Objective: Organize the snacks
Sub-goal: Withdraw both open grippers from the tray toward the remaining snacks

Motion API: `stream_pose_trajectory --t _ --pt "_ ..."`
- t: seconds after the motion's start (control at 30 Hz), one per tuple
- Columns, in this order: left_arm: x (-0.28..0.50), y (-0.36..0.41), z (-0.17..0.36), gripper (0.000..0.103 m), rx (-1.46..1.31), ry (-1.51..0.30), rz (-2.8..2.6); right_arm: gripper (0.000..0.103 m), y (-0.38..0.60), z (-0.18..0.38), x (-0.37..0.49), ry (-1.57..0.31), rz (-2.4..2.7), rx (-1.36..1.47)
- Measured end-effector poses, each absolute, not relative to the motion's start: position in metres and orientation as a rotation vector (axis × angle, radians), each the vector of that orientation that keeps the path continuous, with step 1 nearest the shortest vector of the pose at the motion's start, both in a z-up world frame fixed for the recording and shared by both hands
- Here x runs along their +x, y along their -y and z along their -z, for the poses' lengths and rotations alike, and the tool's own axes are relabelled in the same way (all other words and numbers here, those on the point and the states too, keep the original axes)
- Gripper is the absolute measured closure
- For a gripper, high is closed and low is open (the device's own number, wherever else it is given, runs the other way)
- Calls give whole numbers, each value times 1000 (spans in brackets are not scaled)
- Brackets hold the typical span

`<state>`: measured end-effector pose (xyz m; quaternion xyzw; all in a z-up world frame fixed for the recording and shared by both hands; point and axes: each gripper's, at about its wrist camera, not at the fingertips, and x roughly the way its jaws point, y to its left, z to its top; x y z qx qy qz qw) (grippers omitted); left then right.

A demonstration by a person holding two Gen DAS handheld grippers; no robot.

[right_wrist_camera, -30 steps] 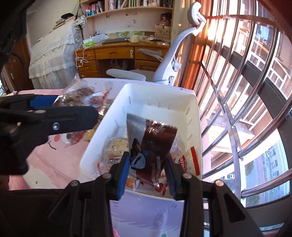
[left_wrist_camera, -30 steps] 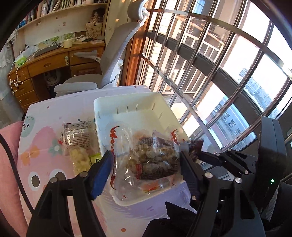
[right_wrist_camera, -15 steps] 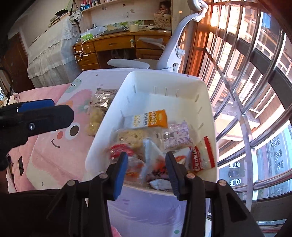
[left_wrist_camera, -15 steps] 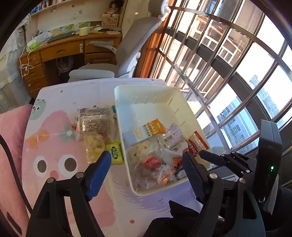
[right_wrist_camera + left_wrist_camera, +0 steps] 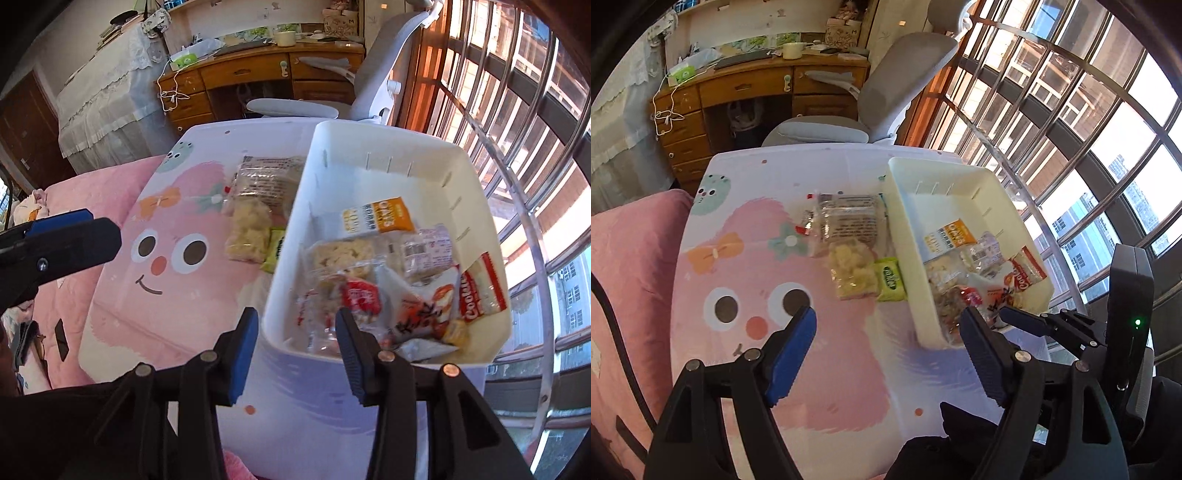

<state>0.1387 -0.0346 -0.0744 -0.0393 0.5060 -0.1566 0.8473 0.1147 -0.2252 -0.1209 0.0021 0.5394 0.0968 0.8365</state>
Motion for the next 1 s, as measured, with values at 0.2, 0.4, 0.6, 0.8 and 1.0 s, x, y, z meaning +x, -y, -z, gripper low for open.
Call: stream_pose_trajectory --t 0.2,0.4,0.6,0.8,1.0 --pt "135 -2 72 24 -51 -1080 351 59 193 122 106 -1155 -175 57" --pt "133 -42 71 24 -8 -1089 369 58 159 129 99 -1168 -139 129" --pt "140 -75 74 24 45 -1102 400 57 126 137 95 -1166 -100 192" --pt "155 -94 80 24 84 -1113 448 49 104 140 92 -1144 -45 221" --pt "176 -94 85 24 112 -1118 487 40 98 135 92 -1098 17 222"
